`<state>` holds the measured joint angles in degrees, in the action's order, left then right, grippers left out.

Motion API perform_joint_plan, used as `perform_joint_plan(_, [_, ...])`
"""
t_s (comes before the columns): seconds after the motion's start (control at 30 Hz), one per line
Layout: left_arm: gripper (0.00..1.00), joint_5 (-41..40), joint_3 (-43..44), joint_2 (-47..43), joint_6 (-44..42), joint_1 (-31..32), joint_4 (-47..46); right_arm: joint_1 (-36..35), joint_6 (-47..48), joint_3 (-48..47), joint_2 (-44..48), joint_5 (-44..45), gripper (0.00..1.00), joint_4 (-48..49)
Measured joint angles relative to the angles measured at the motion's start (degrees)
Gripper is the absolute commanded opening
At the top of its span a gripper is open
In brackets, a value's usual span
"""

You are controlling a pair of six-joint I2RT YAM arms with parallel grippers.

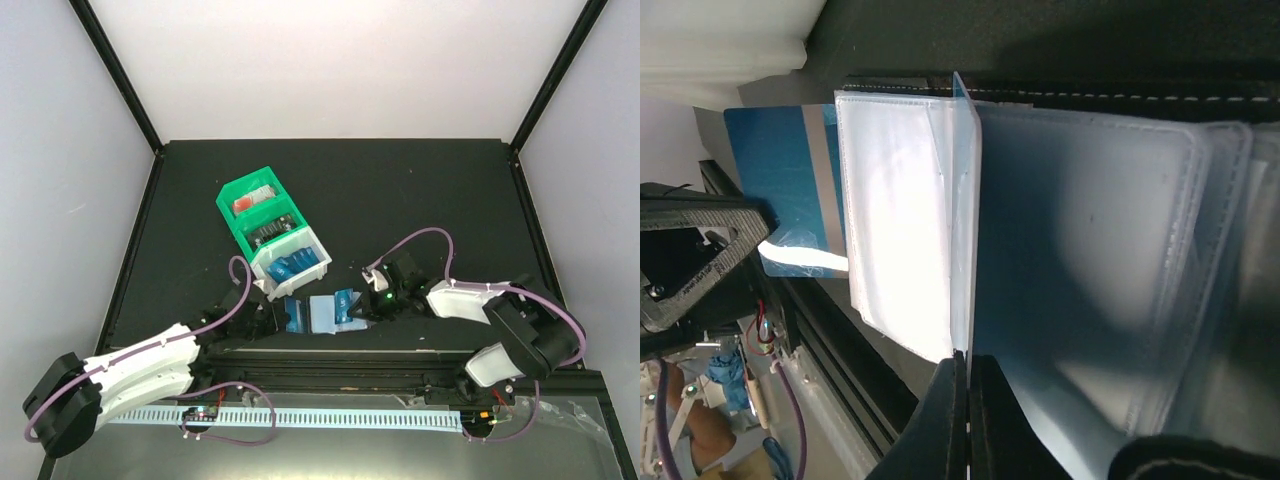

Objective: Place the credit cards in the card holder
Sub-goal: Insert the credit card into the card holder.

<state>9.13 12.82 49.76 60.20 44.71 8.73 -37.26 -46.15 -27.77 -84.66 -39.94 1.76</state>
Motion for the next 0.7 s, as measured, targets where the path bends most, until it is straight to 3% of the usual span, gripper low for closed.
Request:
perform_joint_plan(0.37, [0.02, -1.0, 0.0, -4.9, -0.2, 0.0, 3.3, 0.0, 0.4, -0.2, 0.1, 0.3, 0.01, -0.8])
perform_joint_plan(0.53, [0.02, 0.4, 0.0, -7.4, -0.2, 0.0, 0.5, 0.0, 0.4, -0.2, -1.3, -1.5, 0.01, 0.3])
perform_joint_plan(0.7, [0.02, 1.5, -0.2, -4.4, -0.2, 0.0, -2.2, 0.0, 0.4, -0.2, -2.8, -3.3, 0.01, 1.8])
